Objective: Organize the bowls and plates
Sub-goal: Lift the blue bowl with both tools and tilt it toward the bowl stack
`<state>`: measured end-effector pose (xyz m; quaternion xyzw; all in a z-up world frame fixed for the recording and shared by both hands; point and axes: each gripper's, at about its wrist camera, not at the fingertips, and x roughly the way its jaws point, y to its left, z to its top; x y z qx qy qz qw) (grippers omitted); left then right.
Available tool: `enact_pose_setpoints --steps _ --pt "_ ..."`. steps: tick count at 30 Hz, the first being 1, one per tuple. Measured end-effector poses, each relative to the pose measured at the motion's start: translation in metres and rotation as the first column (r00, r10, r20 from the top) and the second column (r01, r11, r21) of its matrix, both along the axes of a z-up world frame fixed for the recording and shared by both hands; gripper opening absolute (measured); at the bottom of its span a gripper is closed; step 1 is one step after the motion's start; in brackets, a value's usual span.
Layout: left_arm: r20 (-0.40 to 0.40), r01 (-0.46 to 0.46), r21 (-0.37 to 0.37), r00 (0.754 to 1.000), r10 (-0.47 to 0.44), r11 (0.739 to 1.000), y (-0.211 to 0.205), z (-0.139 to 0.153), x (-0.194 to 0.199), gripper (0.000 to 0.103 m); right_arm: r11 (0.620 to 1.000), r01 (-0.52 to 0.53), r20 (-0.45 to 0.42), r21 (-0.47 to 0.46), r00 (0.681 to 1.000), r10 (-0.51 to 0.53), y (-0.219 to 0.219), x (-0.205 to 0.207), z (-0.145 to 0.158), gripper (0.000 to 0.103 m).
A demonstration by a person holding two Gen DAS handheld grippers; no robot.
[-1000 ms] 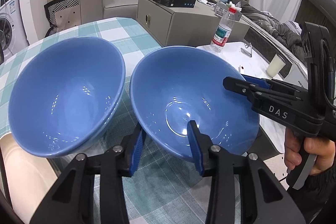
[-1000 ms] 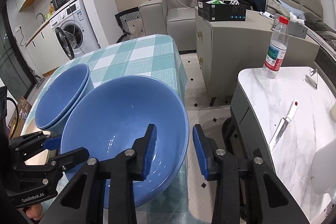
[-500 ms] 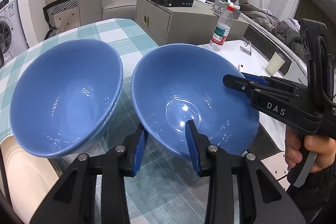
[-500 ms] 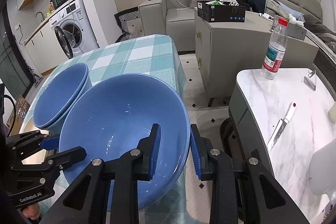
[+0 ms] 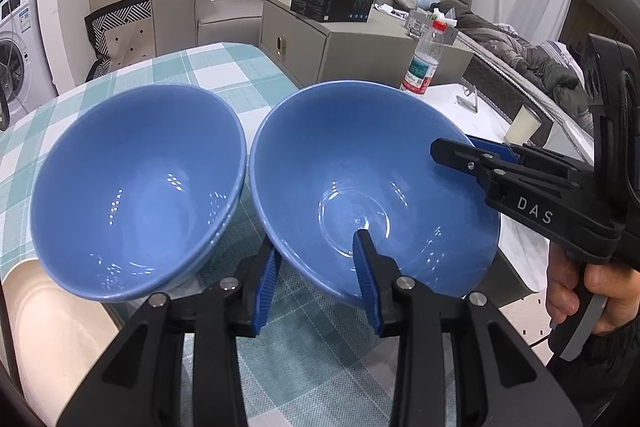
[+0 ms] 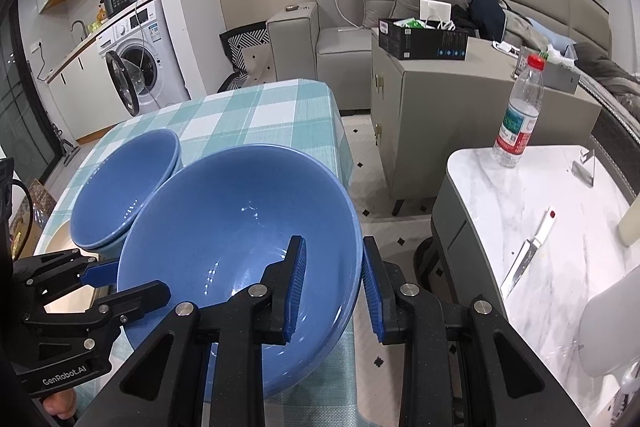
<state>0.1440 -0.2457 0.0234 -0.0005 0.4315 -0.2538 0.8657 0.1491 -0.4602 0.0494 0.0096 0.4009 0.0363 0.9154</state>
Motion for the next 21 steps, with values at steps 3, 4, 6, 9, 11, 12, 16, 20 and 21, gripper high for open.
enact_pose_setpoints --steps 3,4,6,9,11,12,16,20,21 --pt "0.008 0.001 -0.01 1.0 0.0 1.0 0.002 0.005 0.0 0.036 1.0 0.0 0.012 -0.008 1.0 0.0 0.002 -0.003 0.005 0.028" --pt "0.011 0.002 -0.013 1.0 -0.001 1.0 0.002 0.007 0.0 0.036 1.0 0.001 0.016 -0.011 1.0 -0.001 0.003 -0.004 0.006 0.028" --pt "0.017 0.004 -0.015 1.0 -0.004 1.0 0.003 0.009 0.0 0.036 1.0 0.005 0.027 -0.013 1.0 -0.004 0.004 -0.006 0.01 0.028" --pt "0.027 0.009 -0.015 1.0 -0.009 1.0 0.003 0.013 -0.001 0.036 1.0 0.009 0.043 -0.021 0.999 -0.008 0.007 -0.011 0.017 0.028" --pt "0.033 0.01 -0.017 0.999 -0.01 1.0 0.003 0.016 -0.001 0.036 1.0 0.01 0.057 -0.021 0.998 -0.009 0.008 -0.014 0.022 0.028" --pt "0.035 0.01 -0.019 0.999 -0.009 1.0 0.003 0.017 -0.001 0.036 1.0 0.01 0.064 -0.02 0.998 -0.009 0.007 -0.015 0.024 0.028" --pt "0.049 0.016 -0.026 0.999 -0.015 1.0 0.001 0.023 -0.002 0.036 1.0 0.014 0.092 -0.011 0.996 -0.013 0.006 -0.022 0.034 0.028" --pt "0.063 0.024 -0.028 0.998 -0.022 0.999 0.001 0.029 -0.002 0.036 1.0 0.025 0.118 0.0 0.993 -0.024 0.005 -0.027 0.043 0.028" --pt "0.067 0.025 -0.028 0.998 -0.023 0.999 0.001 0.03 -0.003 0.036 1.0 0.027 0.123 -0.001 0.992 -0.026 0.006 -0.028 0.045 0.028"
